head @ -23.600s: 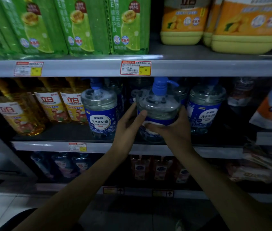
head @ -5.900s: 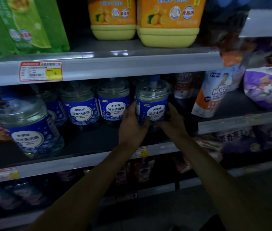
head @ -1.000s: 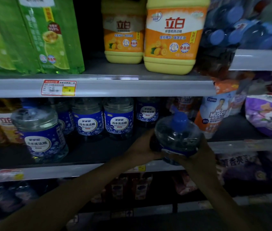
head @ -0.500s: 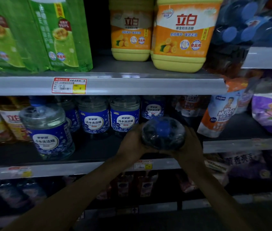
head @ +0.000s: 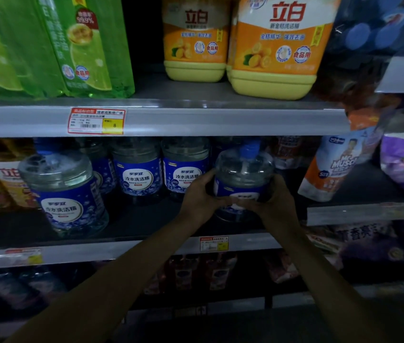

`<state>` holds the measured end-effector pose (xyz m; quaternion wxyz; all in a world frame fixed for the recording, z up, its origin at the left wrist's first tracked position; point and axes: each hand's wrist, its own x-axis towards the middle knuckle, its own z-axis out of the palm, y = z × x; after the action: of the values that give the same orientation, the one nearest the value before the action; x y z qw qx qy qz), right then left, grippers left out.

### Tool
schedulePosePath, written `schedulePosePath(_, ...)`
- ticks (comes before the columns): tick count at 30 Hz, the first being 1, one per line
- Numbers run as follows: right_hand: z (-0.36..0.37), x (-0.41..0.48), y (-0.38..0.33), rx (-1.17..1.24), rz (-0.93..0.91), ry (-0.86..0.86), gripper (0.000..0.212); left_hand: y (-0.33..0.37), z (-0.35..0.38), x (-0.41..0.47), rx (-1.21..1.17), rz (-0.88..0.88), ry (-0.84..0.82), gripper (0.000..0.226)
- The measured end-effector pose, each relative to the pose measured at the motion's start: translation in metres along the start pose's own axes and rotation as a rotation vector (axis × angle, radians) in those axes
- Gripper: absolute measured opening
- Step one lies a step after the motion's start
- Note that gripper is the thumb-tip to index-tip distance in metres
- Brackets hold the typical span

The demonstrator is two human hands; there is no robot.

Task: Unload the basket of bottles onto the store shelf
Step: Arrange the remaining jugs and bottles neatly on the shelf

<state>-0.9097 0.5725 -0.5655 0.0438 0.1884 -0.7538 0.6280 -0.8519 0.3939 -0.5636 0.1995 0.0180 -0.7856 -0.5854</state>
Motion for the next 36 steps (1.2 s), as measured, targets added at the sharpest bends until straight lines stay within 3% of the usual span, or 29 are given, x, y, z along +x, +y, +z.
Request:
schedulePosePath(6, 0.005, 0.002, 0.010, 0.029, 0.031, 0.032, 0.079, -0.002, 0.002, 0.003, -0.052, -0.067, 0.041, 0.072)
schedulePosePath(11, 0.007, -0.002, 0.007, 0.075, 0.065, 0.039, 0.079, 0.001, 0.004, -0.001, -0.005, -0.101, 0.063, 0.067)
schedulePosePath(14, 0.008, -0.004, 0.008, 0.036, 0.128, 0.042, 0.078, -0.002, 0.009, -0.008, -0.008, -0.199, 0.121, 0.053)
schedulePosePath(16, 0.007, -0.007, 0.010, -0.049, 0.209, 0.056, 0.064, 0.001, 0.010, -0.015, -0.075, -0.300, 0.122, 0.041)
schedulePosePath(19, 0.007, -0.011, 0.012, -0.034, 0.342, 0.000, 0.026, 0.011, 0.012, -0.026, -0.245, -0.485, 0.082, 0.043)
schedulePosePath(24, 0.012, -0.016, 0.006, 0.181, 0.450, -0.029, 0.035, 0.013, 0.016, -0.028, -0.356, -0.550, 0.115, 0.041)
schedulePosePath(30, 0.017, -0.006, 0.010, 0.304, 0.488, 0.004, 0.051, 0.005, 0.025, -0.027, -0.353, -0.480, 0.201, 0.050)
schedulePosePath(36, 0.024, 0.003, 0.018, 0.336, 0.442, 0.028, 0.070, 0.003, 0.029, -0.020, -0.441, -0.415, 0.131, 0.046)
